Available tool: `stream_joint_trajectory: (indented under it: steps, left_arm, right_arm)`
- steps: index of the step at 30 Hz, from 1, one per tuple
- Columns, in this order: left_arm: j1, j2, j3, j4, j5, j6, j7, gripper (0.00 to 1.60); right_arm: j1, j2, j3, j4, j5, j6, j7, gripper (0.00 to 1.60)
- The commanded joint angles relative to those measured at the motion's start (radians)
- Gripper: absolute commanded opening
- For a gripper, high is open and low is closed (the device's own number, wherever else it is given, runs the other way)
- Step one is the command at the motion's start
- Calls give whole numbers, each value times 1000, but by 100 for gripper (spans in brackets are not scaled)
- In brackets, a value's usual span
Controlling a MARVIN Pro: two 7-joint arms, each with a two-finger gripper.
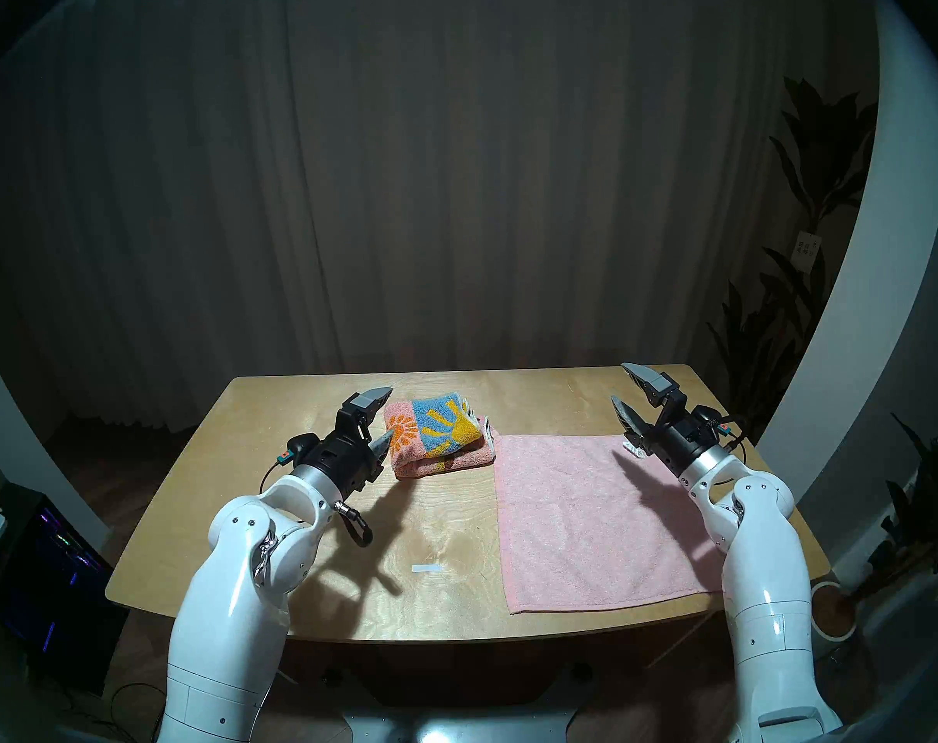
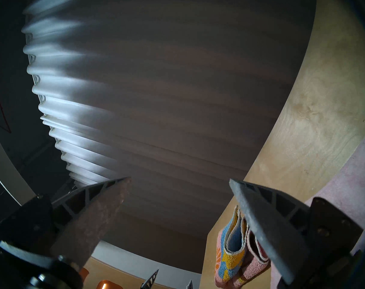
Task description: Fold each towel twice and stack them on table
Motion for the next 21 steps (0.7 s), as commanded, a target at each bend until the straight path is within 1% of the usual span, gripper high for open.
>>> stream_joint_trajectory:
  steps: [1,11,21]
  left_arm:
    - [10,4,-9,-23,-21,15,2,160]
    - [31,11,-40,-30,-55,44,15,160]
    - [49,23,-44,-36,-85,84,29,160]
  right_arm:
    - [-51,-10,43,-51,38,11,-22,160]
    - [-128,-24,105,-88,71,30,-87,160]
    - [-213,-38,170,-121,96,45,-158,160]
